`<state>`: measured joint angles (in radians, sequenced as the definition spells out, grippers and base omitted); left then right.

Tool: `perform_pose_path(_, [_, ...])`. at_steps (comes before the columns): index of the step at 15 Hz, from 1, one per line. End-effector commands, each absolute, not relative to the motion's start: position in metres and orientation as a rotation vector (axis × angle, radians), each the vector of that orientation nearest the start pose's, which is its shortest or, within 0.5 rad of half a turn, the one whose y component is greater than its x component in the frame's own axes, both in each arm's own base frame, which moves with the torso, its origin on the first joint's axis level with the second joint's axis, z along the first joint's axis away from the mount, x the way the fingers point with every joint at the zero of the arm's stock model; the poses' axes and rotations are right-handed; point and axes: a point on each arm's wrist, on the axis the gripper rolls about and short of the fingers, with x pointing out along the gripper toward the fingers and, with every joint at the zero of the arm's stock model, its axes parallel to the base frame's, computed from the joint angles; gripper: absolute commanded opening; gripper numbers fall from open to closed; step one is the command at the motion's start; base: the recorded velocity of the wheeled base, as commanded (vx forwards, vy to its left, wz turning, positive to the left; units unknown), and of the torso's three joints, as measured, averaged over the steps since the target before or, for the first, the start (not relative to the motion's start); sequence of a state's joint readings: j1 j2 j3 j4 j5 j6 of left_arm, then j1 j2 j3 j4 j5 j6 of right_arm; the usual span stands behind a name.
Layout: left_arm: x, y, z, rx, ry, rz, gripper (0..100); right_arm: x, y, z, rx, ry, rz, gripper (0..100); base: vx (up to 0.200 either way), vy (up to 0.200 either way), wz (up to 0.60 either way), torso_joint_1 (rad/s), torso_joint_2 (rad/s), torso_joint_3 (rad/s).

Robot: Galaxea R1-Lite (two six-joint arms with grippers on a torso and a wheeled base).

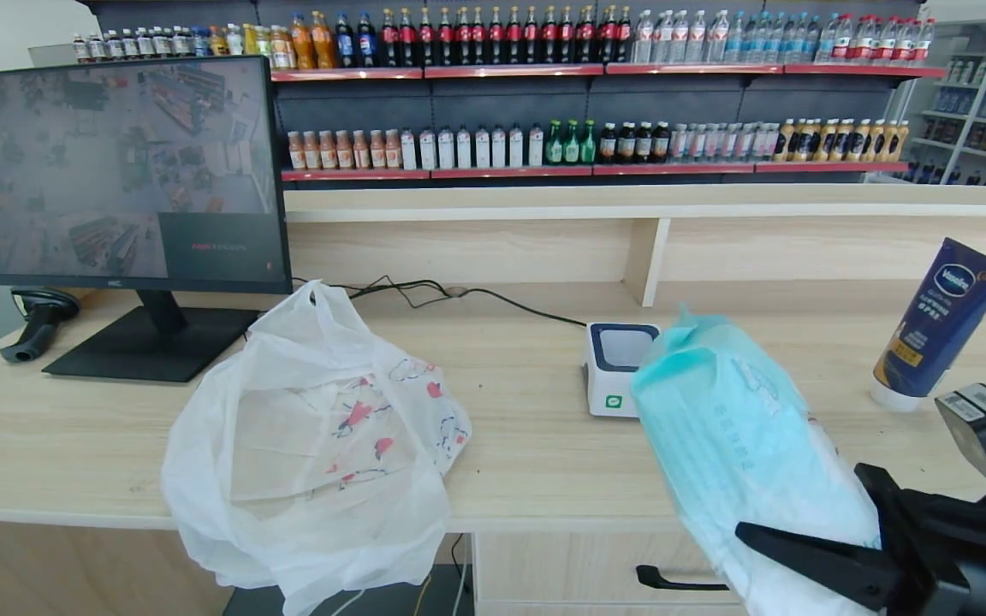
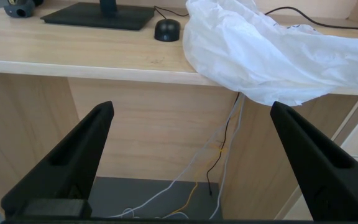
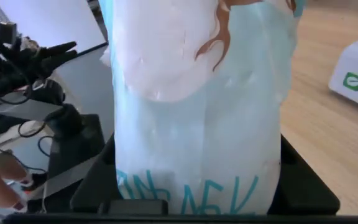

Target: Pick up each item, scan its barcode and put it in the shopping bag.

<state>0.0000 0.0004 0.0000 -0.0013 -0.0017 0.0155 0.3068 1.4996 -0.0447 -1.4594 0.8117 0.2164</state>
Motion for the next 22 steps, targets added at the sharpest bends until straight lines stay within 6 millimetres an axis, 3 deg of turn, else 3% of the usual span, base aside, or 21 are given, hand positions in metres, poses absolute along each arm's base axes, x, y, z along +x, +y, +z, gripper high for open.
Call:
perform_pose_path(1, [-0.023,0.000,0.076,0.015,-0.002,-0.002,100,0.160,0.066,0.147,0.183,0.032,0.987,0,0.000,0.000,0.00,0.000,0.00,0.000])
perform_pose_path(5, [-0.023,0.000,0.076,0.015,-0.002,-0.002,100,0.176,0.074,0.169,0.110,-0.128,0.738,0,0.000,0.000,0.00,0.000,0.00,0.000])
perform_pose_path(8, [-0.023,0.000,0.076,0.015,-0.002,-0.002,100,0.180,0.074,0.171,0.051,-0.159,0.631,0,0.000,0.000,0.00,0.000,0.00,0.000])
perform_pose_path(9, [-0.023,0.000,0.076,0.017,-0.002,-0.002,100,0.186,0.073,0.180,-0.041,-0.230,0.468,0,0.000,0.000,0.00,0.000,0.00,0.000])
perform_pose_path(12, [-0.023,0.000,0.076,0.014,-0.002,-0.002,100,0.191,0.072,0.199,-0.022,-0.311,0.294,0,0.000,0.000,0.00,0.000,0.00,0.000])
perform_pose_path(17, [-0.023,0.000,0.076,0.011,-0.002,-0.002,100,0.188,0.070,0.196,-0.012,-0.314,0.284,0,0.000,0.000,0.00,0.000,0.00,0.000])
perform_pose_path(22, [-0.023,0.000,0.076,0.012,-0.002,-0.002,100,0.189,0.071,0.181,0.013,-0.251,0.297,0,0.000,0.000,0.00,0.000,0.00,0.000])
